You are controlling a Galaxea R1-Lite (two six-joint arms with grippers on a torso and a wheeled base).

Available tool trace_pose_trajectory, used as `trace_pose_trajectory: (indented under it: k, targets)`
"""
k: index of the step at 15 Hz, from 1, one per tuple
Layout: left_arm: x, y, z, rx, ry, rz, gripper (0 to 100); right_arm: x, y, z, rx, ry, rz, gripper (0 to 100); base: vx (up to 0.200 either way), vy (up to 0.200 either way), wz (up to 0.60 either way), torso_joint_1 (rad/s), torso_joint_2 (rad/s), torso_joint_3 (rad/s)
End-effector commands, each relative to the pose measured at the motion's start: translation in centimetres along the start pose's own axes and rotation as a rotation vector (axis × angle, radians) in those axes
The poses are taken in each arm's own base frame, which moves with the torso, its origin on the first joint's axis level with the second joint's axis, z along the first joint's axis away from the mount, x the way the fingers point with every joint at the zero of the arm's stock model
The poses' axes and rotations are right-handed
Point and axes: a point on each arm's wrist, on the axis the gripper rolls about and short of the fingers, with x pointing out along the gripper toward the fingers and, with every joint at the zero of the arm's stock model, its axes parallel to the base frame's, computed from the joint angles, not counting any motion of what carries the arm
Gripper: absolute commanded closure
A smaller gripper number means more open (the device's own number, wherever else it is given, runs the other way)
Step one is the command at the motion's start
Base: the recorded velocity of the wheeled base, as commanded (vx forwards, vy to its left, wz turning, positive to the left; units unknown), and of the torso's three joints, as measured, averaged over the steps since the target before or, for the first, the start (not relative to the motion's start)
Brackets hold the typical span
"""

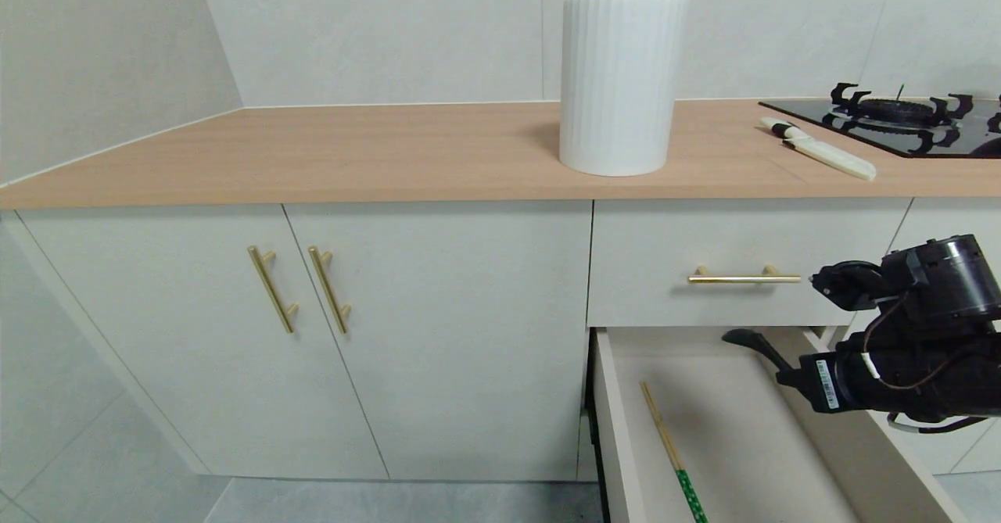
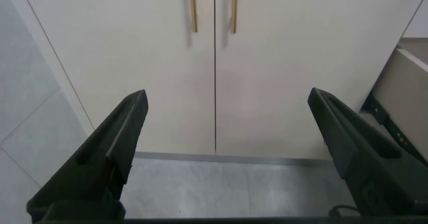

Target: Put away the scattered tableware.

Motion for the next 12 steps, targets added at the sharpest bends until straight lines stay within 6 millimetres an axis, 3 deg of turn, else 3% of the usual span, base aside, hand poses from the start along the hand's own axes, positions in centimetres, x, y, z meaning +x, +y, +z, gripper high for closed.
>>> trace_pose_trajectory:
  k: [1, 3, 8, 12]
  targets:
    - [0.0, 0.0, 0.0, 0.0, 0.0, 0.0, 0, 0.9, 0.0, -0.2, 0.0, 0.028, -0.002, 100, 0.0, 0.0, 0.0, 0.0, 0.0, 0.0]
    - [0.0, 0.0, 0.0, 0.0, 0.0, 0.0, 0, 3.1, -0.1, -0.6, 0.001, 0.071, -0.01, 100, 0.0, 0.0, 0.0, 0.0, 0.0, 0.0]
    - [0.0, 0.0, 0.0, 0.0, 0.0, 0.0, 0, 11.3, -0.7, -2.5, 0.053, 0.142, -0.11, 100, 0.0, 0.0, 0.0, 0.0, 0.0, 0.0]
    - [0.0, 0.0, 0.0, 0.0, 0.0, 0.0, 0, 14.7, -1.1, -4.0, 0.066, 0.15, -0.153, 100, 0.0, 0.0, 0.0, 0.0, 0.0, 0.0]
